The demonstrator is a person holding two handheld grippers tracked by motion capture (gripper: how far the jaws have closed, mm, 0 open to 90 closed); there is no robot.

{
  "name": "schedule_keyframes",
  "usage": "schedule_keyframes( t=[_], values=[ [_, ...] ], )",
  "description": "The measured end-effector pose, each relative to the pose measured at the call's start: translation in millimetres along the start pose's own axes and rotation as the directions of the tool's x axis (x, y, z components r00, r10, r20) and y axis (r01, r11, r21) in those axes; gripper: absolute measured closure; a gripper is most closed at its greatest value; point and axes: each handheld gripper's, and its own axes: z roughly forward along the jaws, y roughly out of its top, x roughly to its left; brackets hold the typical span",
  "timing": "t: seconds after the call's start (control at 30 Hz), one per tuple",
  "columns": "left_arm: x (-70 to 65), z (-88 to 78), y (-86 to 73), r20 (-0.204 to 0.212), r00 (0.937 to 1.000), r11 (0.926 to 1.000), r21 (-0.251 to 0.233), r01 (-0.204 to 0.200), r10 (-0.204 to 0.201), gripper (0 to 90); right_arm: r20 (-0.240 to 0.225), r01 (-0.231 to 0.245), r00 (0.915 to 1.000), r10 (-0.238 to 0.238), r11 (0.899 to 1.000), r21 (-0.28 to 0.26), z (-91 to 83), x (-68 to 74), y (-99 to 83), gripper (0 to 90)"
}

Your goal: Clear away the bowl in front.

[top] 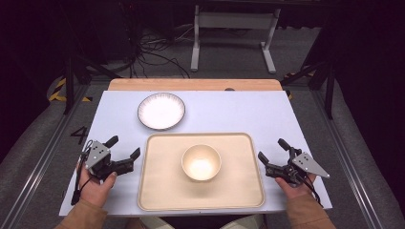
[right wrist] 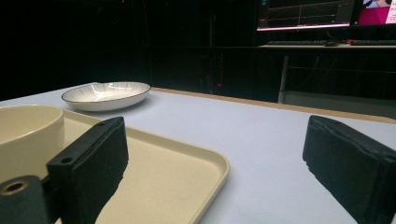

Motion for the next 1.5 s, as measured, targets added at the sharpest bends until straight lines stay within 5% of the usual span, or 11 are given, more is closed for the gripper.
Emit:
schedule_keyframes(
  t=[0.3, 1.07, 1.23, 1.5],
  values=[
    [-1.0, 3.7, -8.9, -0.06, 0.9982, 0.9999, -0.012, 0.001, -0.002, 4.8, 0.001, -0.002, 1.0, 0.002, 1.0, -0.001, -0.2, 0.3, -0.1, 7.3],
    [-1.9, 6.2, -20.8, -0.124, 0.9917, 0.9994, 0.002, 0.034, -0.033, 1.7, -0.001, 0.002, 1.0, -0.002, 1.0, -0.009, -1.1, -0.1, -0.5, 6.7],
    [-4.8, 4.7, -21.7, -0.117, 0.9931, 0.9999, -0.012, -0.009, 0.008, 1.9, -0.001, -0.001, 1.0, 0.001, 1.0, -0.011, -1.2, 0.1, -0.5, 6.7],
    [-4.7, 4.3, -21.8, -0.109, 0.994, 0.9999, -0.012, -0.011, 0.01, 1.6, -0.002, 0.0, 1.0, 0.0, 1.0, -0.011, -1.1, 0.1, -0.5, 6.7]
  ],
)
